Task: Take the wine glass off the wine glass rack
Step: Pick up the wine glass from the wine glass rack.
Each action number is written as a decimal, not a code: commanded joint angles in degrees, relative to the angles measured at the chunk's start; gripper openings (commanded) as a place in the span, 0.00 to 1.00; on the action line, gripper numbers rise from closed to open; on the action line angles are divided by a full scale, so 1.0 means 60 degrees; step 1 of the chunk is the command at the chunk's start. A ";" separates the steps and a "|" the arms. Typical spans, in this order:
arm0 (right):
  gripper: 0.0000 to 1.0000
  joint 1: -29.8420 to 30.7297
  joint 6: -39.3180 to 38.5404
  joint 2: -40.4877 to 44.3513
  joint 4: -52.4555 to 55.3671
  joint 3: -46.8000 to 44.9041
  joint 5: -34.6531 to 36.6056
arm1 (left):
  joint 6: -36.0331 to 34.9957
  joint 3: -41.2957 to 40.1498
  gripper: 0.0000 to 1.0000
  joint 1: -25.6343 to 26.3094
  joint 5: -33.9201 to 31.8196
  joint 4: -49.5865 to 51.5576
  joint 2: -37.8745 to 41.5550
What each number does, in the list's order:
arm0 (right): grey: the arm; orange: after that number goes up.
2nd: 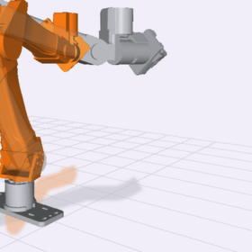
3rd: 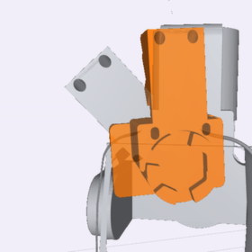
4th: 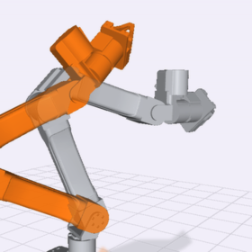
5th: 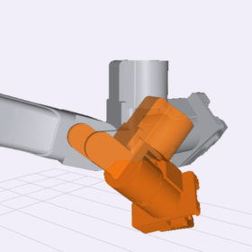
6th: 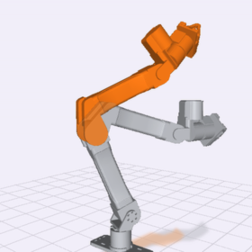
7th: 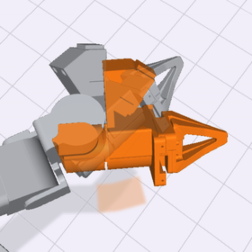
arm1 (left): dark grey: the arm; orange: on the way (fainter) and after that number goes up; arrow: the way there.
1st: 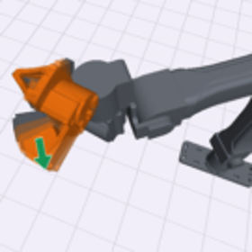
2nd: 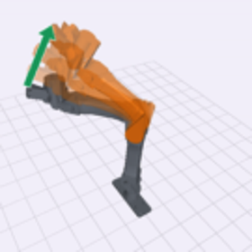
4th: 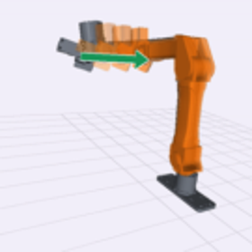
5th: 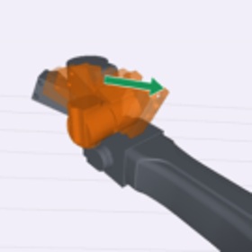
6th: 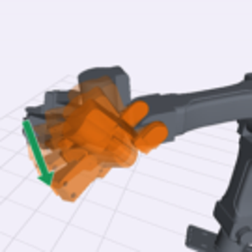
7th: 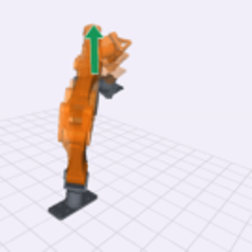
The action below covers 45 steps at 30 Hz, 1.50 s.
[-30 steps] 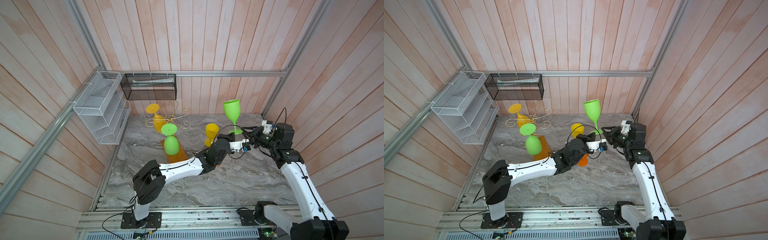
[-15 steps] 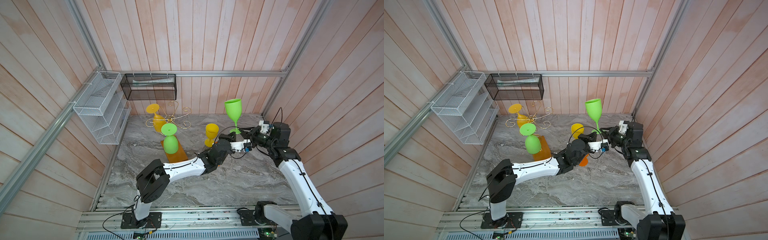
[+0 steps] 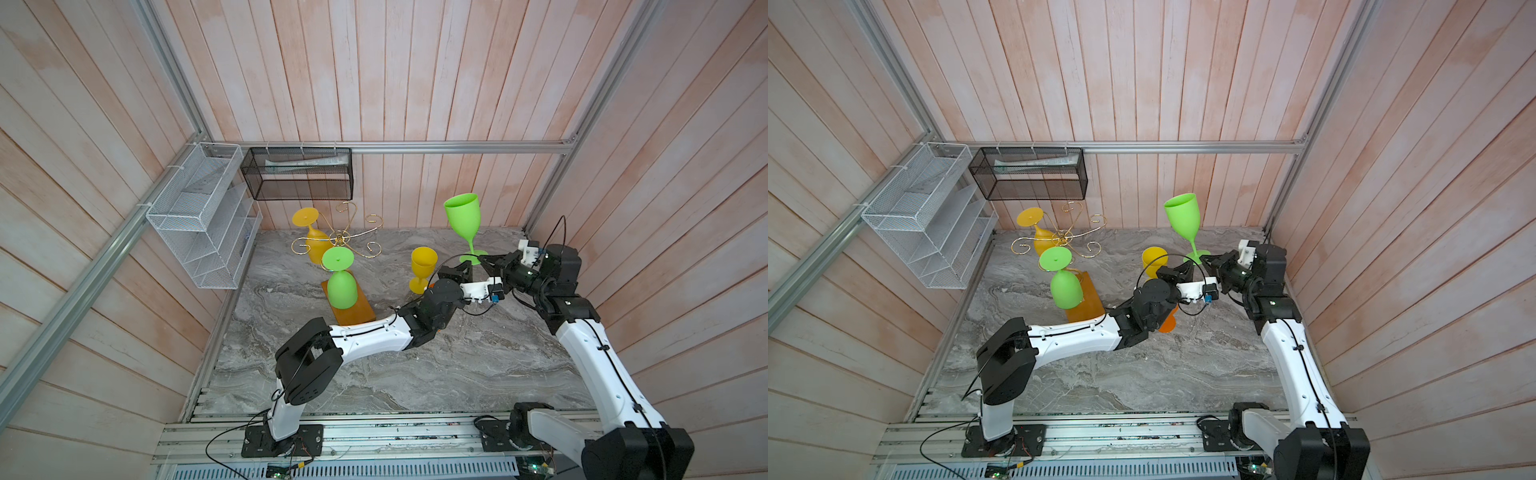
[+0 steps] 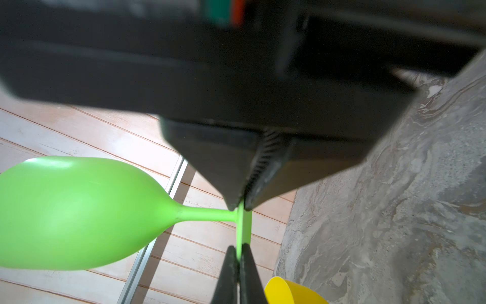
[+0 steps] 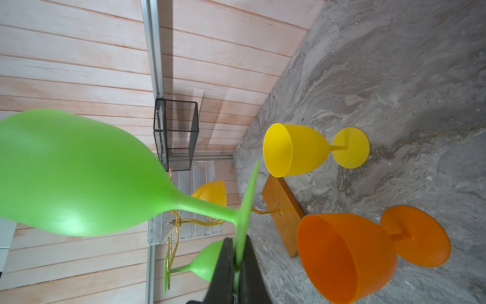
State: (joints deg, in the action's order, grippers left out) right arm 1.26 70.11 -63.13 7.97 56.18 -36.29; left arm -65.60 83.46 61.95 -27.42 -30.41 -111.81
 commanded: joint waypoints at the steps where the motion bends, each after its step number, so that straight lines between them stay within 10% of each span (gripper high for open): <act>1: 0.00 0.0047 -0.0097 0.0107 -0.0243 -0.0223 0.0150 | -0.0268 0.0211 0.00 0.0046 -0.0094 -0.0749 -0.0086; 24: 0.00 0.0030 0.0239 0.0619 -0.1419 -0.0546 0.0451 | -0.0554 0.0032 0.57 0.0046 -0.0381 -0.1201 0.0068; 45: 0.00 -0.0055 0.0240 0.0693 -0.1525 -0.0223 0.0815 | 0.0212 -0.0447 0.60 0.0031 -0.0316 -0.0900 0.0874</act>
State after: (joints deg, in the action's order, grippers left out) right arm 1.32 71.59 -59.90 1.23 53.30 -32.42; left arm -66.67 81.71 62.06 -29.19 -35.81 -109.30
